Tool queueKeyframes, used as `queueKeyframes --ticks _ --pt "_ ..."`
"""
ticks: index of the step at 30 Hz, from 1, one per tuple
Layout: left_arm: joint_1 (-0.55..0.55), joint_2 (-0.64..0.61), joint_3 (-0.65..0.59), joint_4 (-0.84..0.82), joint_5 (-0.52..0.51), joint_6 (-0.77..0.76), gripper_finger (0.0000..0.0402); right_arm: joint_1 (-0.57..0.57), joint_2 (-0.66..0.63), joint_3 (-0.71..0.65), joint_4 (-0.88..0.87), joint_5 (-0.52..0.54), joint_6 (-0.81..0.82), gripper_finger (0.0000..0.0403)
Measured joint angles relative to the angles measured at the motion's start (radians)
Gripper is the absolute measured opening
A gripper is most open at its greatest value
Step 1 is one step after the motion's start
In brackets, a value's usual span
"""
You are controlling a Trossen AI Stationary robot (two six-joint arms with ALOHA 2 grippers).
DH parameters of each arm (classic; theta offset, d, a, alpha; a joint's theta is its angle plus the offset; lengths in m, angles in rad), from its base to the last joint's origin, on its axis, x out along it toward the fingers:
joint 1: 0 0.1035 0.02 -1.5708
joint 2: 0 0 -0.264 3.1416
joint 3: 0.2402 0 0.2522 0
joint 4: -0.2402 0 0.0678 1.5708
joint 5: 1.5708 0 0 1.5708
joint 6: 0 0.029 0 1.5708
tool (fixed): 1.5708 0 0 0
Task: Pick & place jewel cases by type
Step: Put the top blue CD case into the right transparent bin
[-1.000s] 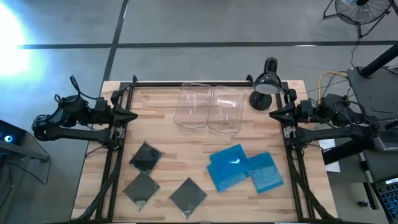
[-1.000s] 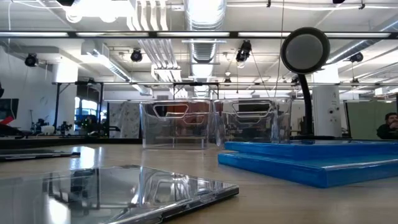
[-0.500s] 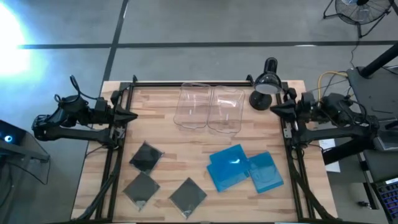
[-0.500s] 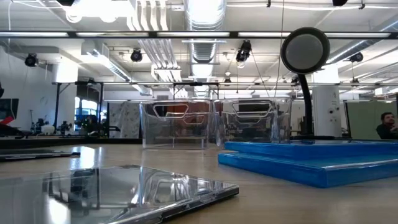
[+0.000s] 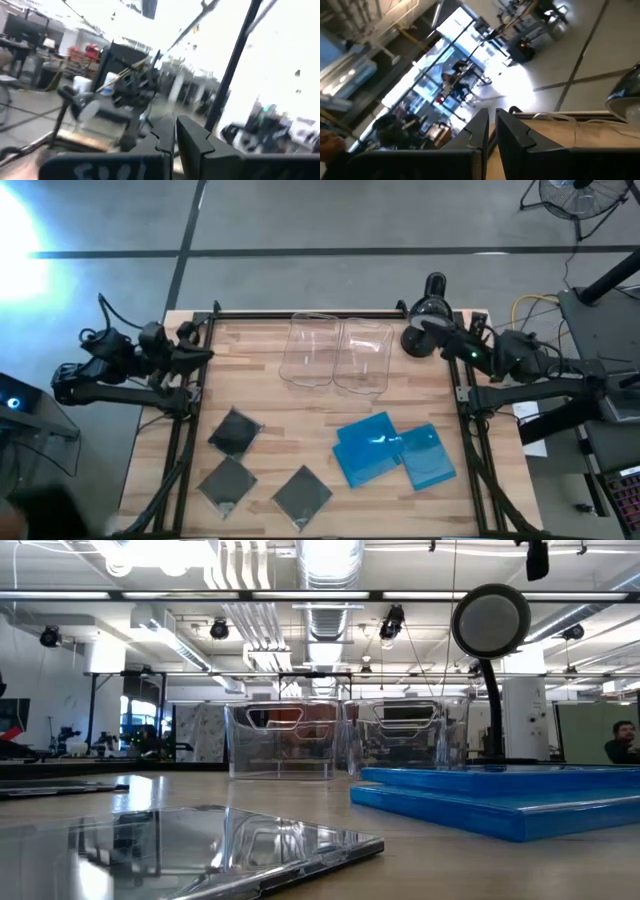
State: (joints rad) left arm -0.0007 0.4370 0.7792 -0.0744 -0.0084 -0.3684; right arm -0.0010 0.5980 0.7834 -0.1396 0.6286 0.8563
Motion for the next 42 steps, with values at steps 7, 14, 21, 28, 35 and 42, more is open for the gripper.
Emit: queueKeyframes --ticks 7,14,21,28,35,42 --pt "0.0 0.027 0.001 0.098 -0.152 -0.02 0.0 -0.002 0.093 0.0 0.083 -0.027 0.017 0.0029" --pt "0.001 0.059 0.001 0.205 -0.289 0.033 0.0 -0.007 0.185 0.0 0.074 -0.283 0.079 0.003" --pt "0.001 0.078 0.003 0.206 -0.42 -0.057 0.0 0.037 0.216 0.0 -0.261 -0.433 0.275 0.0074" --pt "-0.003 0.204 0.0 0.017 -0.179 -0.234 0.0 0.14 0.317 0.0 -0.673 -0.584 0.43 0.0153" --pt "-0.016 0.389 0.0 -0.166 -0.113 -0.322 0.0034 0.175 0.429 0.0 -0.692 -0.652 0.426 0.0209" --pt "-0.044 0.48 0.004 -0.193 0.11 -0.351 0.0006 0.174 0.52 0.0 -0.686 -0.771 0.34 0.0214"
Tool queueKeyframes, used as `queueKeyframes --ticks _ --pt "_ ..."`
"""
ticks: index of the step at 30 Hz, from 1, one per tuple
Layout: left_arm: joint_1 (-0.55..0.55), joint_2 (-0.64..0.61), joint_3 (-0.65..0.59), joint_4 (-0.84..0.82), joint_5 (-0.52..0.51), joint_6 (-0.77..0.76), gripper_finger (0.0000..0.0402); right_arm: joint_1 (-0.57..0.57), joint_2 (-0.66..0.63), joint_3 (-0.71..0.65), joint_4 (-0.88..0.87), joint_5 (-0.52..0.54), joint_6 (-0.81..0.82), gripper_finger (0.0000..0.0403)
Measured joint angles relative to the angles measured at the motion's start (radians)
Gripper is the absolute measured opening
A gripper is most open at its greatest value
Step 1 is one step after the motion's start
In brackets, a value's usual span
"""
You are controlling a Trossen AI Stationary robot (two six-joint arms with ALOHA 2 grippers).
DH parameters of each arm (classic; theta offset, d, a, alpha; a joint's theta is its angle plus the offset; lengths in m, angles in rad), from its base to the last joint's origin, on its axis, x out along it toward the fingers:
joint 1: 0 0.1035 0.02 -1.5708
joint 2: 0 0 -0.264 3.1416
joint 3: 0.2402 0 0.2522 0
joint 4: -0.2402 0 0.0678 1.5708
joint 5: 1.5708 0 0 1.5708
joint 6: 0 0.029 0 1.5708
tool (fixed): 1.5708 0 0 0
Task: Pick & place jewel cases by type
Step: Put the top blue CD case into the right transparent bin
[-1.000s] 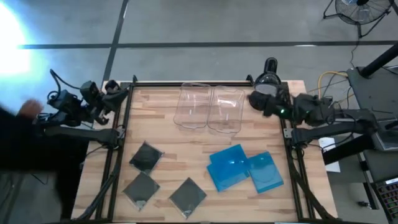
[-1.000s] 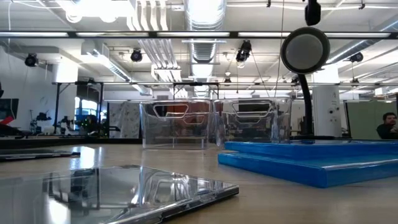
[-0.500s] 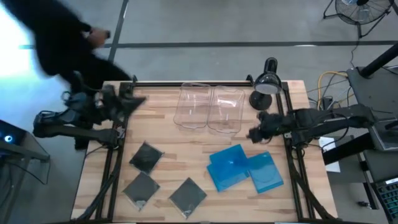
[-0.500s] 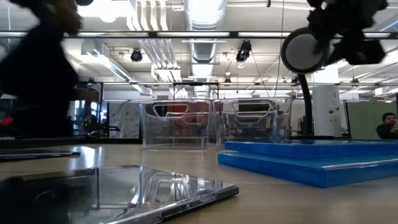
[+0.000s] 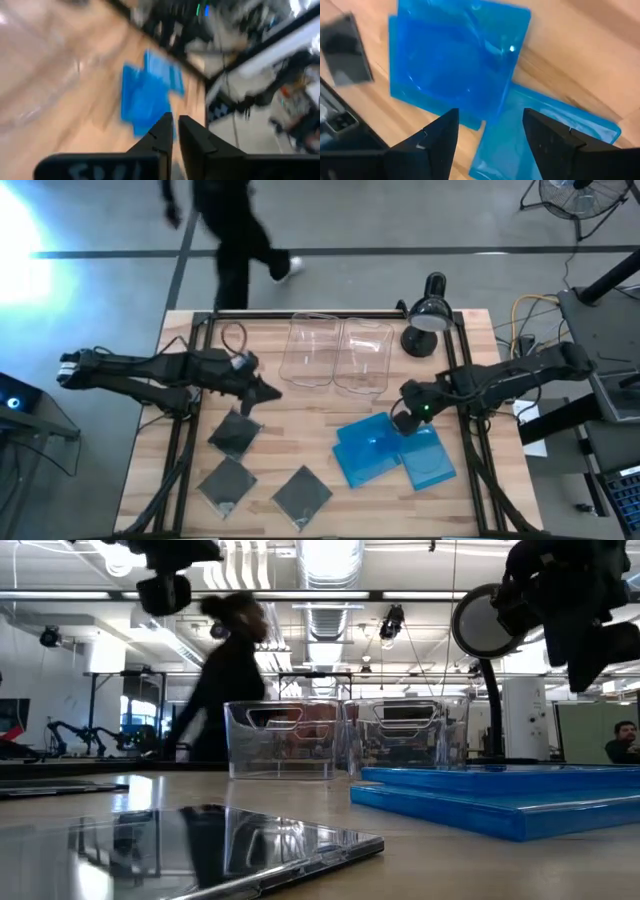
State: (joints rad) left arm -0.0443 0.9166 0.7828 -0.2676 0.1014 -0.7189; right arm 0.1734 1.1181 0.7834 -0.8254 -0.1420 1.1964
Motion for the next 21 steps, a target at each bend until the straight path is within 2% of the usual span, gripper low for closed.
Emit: queueKeyframes --ticks 10,17,21 --pt "-0.087 0.051 -0.002 -0.083 0.017 0.008 0.0008 0.008 0.082 -0.002 0.036 -0.031 -0.045 0.0203" --pt "-0.204 0.065 -0.004 -0.331 -0.009 -0.051 0.0089 0.021 0.115 -0.002 0.075 -0.026 -0.075 0.0203" --pt "-0.282 0.085 -0.004 -0.469 -0.097 -0.089 0.0132 0.026 0.138 -0.002 0.115 -0.026 -0.079 0.0203"
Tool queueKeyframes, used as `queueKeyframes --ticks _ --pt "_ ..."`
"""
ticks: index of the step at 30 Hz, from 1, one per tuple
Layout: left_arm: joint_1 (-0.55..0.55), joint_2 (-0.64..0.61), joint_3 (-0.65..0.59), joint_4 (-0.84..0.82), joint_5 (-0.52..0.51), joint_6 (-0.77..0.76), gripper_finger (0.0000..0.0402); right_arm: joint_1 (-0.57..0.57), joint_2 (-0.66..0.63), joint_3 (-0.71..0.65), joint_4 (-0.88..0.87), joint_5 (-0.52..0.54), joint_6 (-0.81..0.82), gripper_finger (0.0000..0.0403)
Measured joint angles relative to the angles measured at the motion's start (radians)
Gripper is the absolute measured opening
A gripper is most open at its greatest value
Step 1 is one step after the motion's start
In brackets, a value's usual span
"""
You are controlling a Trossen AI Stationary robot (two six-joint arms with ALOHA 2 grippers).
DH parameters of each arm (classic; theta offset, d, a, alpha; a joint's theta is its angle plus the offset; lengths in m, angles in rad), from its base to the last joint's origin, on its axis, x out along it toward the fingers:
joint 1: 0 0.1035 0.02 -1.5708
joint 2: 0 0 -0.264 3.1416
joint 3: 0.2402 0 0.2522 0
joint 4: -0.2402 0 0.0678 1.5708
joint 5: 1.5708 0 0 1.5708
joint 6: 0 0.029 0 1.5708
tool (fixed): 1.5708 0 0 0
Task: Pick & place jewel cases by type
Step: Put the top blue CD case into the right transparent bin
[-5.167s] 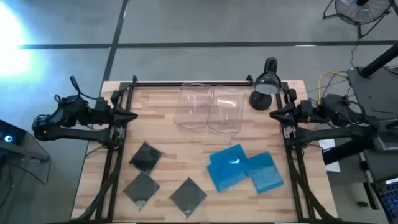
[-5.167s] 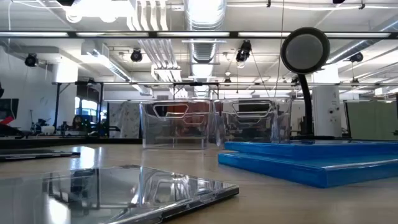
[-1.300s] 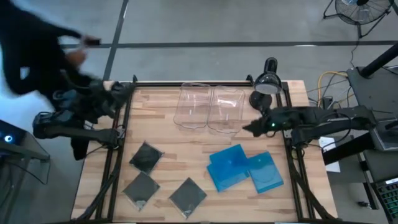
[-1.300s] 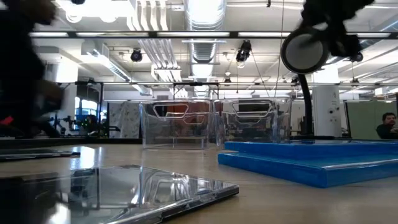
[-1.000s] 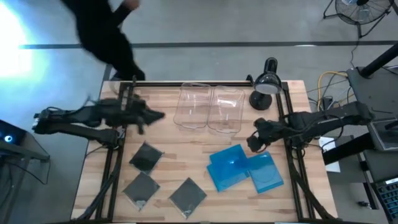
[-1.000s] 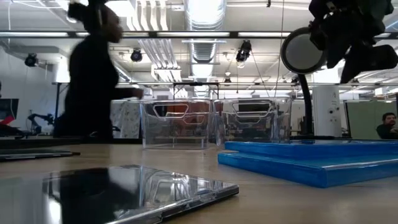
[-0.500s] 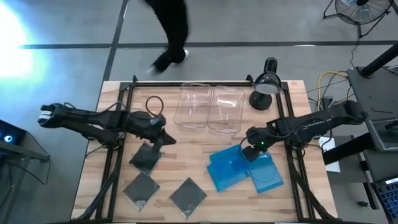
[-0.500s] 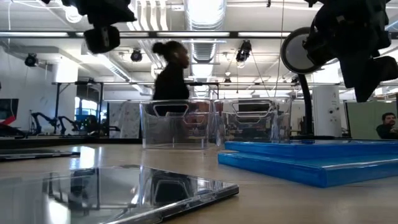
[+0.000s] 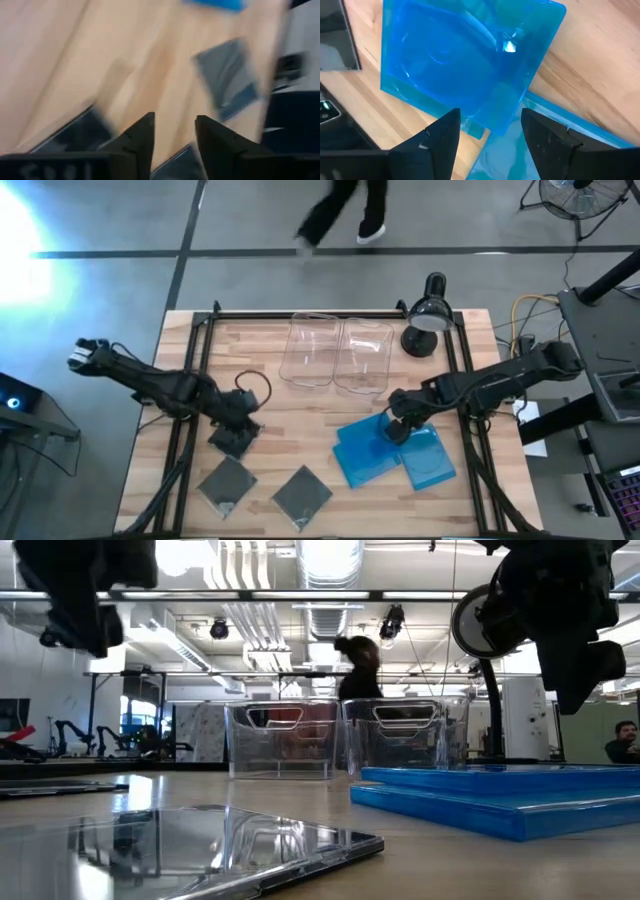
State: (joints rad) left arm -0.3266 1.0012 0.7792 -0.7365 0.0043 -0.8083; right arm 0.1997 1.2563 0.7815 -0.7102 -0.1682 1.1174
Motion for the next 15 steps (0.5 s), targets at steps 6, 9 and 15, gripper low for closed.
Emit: queueKeyframes --ticks 6,9,15 --pt "-0.035 0.053 0.0 0.093 -0.094 -0.103 0.0148 0.003 0.021 -0.017 0.009 -0.014 -0.013 0.0203" --pt "-0.035 0.106 0.0 0.169 -0.08 -0.083 0.0149 0.003 0.021 -0.046 0.034 -0.034 0.025 0.0203" --pt "0.005 0.207 -0.017 0.242 -0.075 0.032 0.0149 0.003 0.024 -0.16 0.225 -0.007 0.165 0.0203"
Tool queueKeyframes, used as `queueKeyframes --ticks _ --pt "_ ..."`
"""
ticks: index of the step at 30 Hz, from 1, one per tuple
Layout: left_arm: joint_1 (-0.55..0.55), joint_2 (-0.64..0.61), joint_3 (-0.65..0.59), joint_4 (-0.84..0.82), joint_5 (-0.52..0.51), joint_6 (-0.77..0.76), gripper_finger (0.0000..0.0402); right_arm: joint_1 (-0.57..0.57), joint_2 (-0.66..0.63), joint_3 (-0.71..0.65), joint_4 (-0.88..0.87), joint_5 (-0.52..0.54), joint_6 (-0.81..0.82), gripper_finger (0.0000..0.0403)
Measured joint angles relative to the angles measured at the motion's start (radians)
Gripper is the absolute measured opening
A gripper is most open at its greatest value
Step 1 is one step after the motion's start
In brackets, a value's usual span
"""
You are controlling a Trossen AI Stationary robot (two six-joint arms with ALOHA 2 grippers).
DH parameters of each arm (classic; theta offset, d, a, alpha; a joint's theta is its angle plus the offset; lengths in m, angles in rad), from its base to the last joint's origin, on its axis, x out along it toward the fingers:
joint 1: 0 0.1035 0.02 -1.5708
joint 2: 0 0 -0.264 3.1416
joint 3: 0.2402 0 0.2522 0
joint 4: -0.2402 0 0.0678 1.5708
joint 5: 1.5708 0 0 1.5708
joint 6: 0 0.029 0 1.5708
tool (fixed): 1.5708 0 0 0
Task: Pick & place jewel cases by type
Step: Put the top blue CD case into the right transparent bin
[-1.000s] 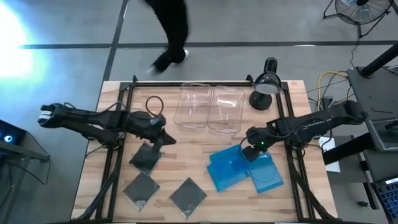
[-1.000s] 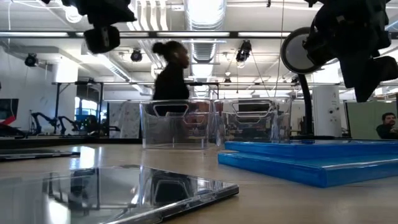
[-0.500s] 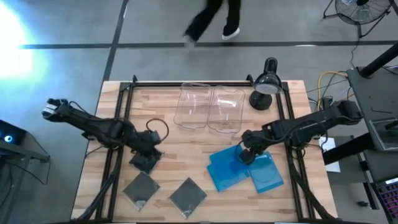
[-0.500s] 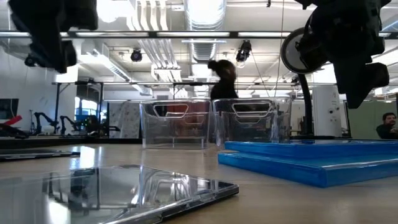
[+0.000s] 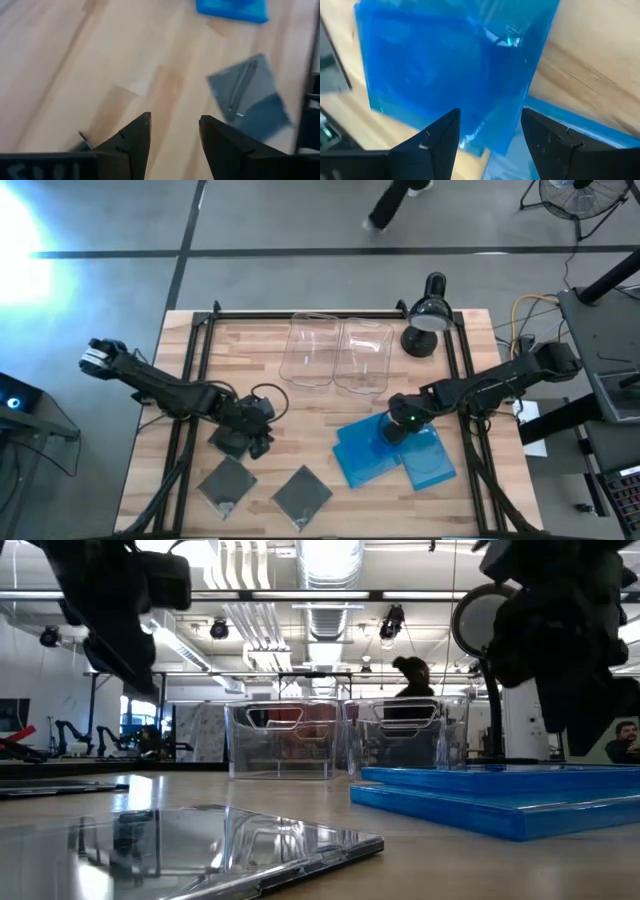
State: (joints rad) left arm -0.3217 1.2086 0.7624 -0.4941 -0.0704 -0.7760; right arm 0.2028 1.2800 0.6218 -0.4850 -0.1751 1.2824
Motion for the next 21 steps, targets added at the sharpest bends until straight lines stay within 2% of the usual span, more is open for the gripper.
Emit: queueKeyframes --ticks 5,9,13,21 --pt "0.052 0.076 0.0 0.128 -0.001 0.052 0.0149 0.001 -0.009 -0.054 0.026 0.058 0.057 0.0203" --pt "0.094 0.158 0.0 0.352 0.001 0.065 0.0149 0.0 -0.013 -0.074 0.028 0.069 0.016 0.0203" --pt "0.132 0.294 0.025 0.54 0.042 0.041 0.0149 0.0 -0.014 -0.093 0.082 0.069 -0.029 0.0203" --pt "0.144 0.572 0.233 0.555 0.142 0.062 0.0149 0.0 -0.014 -0.167 0.282 0.069 -0.03 0.0203"
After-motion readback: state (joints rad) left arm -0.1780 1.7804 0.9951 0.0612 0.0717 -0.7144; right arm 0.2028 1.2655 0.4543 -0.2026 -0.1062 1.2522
